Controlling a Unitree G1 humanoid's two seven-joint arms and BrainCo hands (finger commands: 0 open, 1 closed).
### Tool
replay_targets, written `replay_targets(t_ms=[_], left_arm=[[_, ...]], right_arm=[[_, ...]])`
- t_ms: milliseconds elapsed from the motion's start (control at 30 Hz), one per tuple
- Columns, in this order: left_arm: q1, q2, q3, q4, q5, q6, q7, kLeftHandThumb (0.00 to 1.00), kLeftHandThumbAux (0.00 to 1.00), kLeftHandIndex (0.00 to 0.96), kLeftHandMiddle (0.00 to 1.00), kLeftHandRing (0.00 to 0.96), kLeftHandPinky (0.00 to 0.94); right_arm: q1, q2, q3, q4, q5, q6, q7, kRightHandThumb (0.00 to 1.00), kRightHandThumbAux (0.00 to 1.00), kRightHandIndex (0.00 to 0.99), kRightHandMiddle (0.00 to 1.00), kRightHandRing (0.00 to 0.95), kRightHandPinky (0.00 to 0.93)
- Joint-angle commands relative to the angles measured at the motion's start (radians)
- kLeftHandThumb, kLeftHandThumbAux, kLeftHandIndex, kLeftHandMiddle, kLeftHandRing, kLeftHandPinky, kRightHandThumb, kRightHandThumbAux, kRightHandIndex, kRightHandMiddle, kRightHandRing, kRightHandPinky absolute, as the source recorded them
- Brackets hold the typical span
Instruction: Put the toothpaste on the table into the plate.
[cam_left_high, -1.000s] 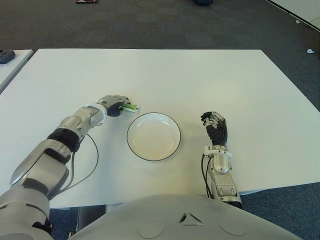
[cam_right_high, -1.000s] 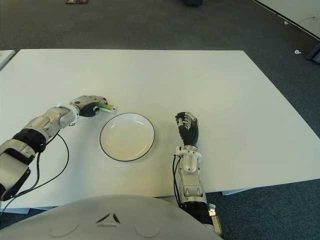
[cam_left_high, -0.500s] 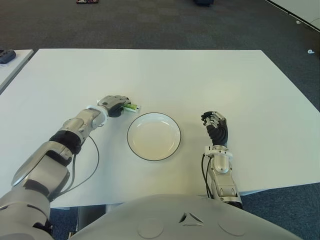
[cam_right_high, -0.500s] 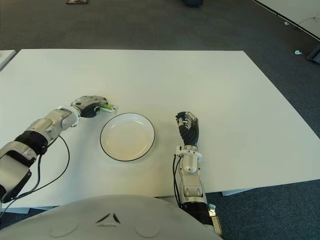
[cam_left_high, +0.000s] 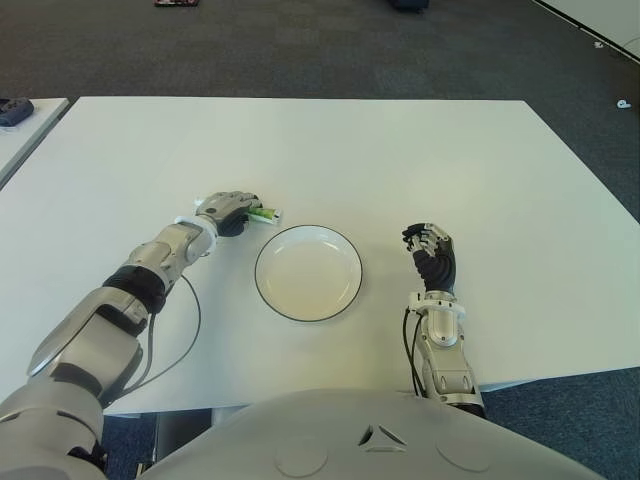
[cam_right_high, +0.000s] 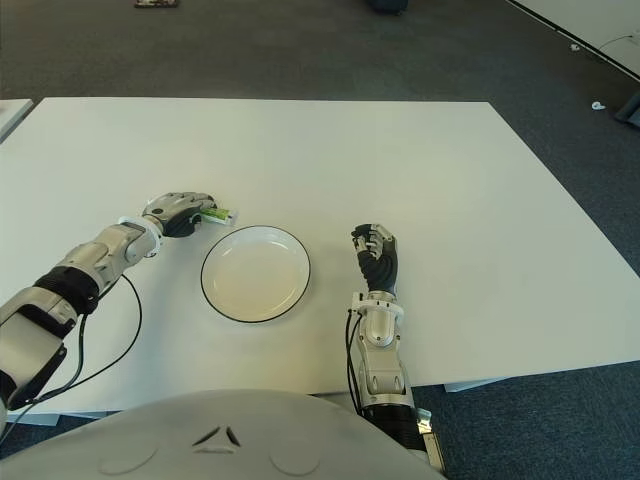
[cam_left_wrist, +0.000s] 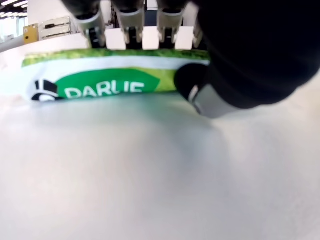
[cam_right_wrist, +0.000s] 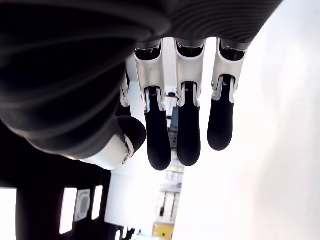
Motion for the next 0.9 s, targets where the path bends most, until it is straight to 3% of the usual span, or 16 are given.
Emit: replay_targets(t_ms=[33,500,900], left_arm=[[0.035,-0.013,-0.016,0.036,0.01,0.011,-0.032,0.723,0.702,0.442,0.785,0.782,0.767],[0.051,-0.025,0.013,0.013,-0.014,0.035,-0.028,0.72,0.704,0.44,0.778,0.774,0.736],[0.063,-0.026,0.05,0.004,-0.048,0.0,0.003,0.717,0.705,0.439,0.778,0.773,0.728]], right_arm=[[0.002,0.003,-0.001,-0.001,0.006,0.005,0.005,0.704,0.732,0.428,0.491,0.462,0.469],[-0.001,-0.001,0.0,0.0,-0.003,0.015,0.002,0.704,0.732,0.427,0.487,0.456,0.448],[-0.002,-0.001,0.0,0.007,-0.003,0.006,-0.002,0.704,0.732,0.427,0.485,0.453,0.453]])
